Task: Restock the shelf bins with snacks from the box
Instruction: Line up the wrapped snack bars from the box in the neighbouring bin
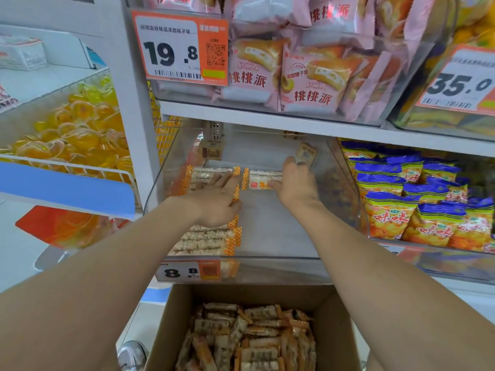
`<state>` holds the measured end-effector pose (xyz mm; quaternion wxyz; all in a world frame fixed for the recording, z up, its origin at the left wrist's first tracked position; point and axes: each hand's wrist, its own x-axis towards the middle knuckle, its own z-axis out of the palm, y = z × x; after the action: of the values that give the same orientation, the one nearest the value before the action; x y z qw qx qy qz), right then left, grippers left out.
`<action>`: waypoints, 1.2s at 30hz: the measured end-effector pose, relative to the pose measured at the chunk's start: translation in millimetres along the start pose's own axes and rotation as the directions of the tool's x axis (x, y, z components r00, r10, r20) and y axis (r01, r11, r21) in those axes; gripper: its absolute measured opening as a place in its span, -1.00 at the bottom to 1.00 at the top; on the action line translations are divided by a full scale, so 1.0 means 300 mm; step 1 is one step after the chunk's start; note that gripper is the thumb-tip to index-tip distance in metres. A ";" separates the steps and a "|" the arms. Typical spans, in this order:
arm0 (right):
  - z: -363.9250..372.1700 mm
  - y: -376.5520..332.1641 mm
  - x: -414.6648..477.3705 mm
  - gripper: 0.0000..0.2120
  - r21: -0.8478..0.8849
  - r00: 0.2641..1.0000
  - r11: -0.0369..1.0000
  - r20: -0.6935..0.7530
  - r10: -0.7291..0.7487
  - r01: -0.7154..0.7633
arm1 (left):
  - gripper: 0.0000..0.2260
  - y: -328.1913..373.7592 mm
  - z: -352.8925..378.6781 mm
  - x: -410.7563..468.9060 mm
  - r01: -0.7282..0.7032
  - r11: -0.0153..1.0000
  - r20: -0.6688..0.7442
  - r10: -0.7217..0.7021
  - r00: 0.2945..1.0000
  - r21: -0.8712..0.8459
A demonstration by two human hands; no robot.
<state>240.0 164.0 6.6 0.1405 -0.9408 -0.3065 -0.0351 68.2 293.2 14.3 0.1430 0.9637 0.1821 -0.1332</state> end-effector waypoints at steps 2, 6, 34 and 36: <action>0.004 -0.006 0.002 -0.48 0.082 0.999 0.996 0.031 -0.026 0.024 | -0.37 -0.001 -0.001 -0.001 -0.001 1.000 0.003 0.001 1.000 -0.002; 0.011 -0.024 -0.006 -0.57 0.169 0.999 0.985 0.007 -0.048 0.046 | -0.37 0.016 -0.004 -0.004 0.019 0.999 0.012 -0.019 1.000 0.040; -0.139 0.143 -0.971 -0.92 -0.053 0.499 0.776 0.793 -0.349 0.628 | -0.89 0.333 0.396 -0.619 -0.268 0.952 0.219 0.233 0.948 0.146; -0.072 0.150 -0.990 -0.88 -0.067 0.491 0.780 0.810 -0.322 0.622 | -0.83 0.328 0.509 -0.585 -0.223 0.961 0.332 0.159 0.930 0.164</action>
<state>26.3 -45.2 -28.7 -0.1877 -0.7490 -0.5744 0.2718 -82.2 100.9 -50.1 0.0854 0.9526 0.0474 -0.2883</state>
